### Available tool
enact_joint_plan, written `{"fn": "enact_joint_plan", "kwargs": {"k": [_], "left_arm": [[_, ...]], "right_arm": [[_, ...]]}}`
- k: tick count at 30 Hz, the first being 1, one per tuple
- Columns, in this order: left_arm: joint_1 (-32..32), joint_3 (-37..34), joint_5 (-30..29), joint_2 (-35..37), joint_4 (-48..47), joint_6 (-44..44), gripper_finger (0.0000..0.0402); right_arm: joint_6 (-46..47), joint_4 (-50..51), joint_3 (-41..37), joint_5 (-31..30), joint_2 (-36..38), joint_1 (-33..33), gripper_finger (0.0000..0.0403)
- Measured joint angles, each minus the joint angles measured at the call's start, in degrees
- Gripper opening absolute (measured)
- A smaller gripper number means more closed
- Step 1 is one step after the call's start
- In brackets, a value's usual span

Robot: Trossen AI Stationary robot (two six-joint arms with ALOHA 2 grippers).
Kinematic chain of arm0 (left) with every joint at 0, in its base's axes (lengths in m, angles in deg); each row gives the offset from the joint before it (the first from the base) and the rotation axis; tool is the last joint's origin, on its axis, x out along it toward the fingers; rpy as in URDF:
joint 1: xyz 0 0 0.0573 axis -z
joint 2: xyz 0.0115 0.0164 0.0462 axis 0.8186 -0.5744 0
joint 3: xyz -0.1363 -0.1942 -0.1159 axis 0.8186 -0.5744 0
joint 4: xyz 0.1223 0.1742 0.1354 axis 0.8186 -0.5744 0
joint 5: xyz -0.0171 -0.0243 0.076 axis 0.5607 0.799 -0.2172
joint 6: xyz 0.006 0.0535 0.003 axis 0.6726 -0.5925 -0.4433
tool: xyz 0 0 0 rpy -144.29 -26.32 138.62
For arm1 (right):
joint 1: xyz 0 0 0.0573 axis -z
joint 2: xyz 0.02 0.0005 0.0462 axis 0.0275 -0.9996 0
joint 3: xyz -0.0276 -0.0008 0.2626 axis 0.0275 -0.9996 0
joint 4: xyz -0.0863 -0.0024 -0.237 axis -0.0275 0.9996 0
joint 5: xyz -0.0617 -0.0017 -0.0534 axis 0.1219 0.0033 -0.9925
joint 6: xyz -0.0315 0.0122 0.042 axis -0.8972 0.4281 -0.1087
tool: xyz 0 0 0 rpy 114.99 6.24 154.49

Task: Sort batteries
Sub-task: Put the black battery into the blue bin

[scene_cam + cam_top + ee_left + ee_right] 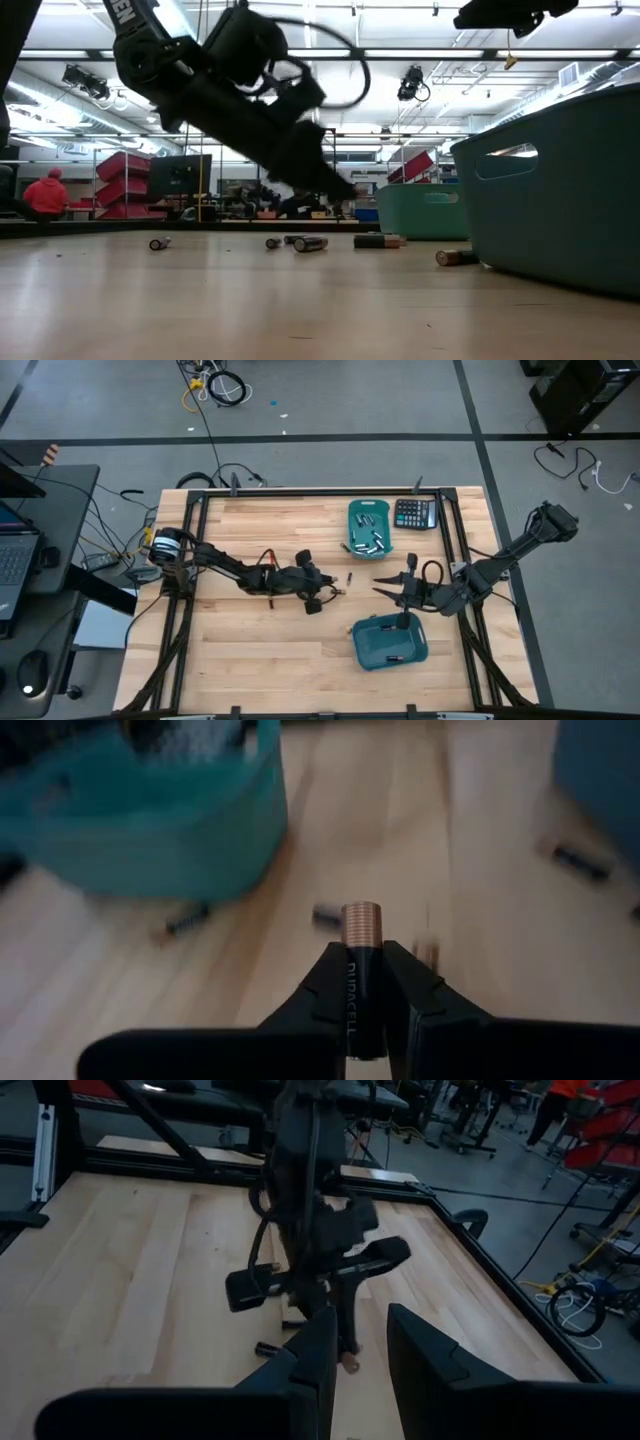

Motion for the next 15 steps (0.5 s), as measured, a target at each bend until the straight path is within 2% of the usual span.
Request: {"fn": "enact_joint_plan", "kwargs": {"k": [9, 15], "left_arm": [[1.4, 0.0, -0.2, 0.0, 17.4, -7.7, 0.0025], [3.5, 0.0, -0.4, 0.0, 30.7, -16.7, 0.0025]], "right_arm": [[-9.2, -16.2, 0.0, -0.5, -9.1, 1.5, 0.0077], [-18.6, -29.9, 0.0, -0.3, -14.0, 2.3, 0.0077]]}}
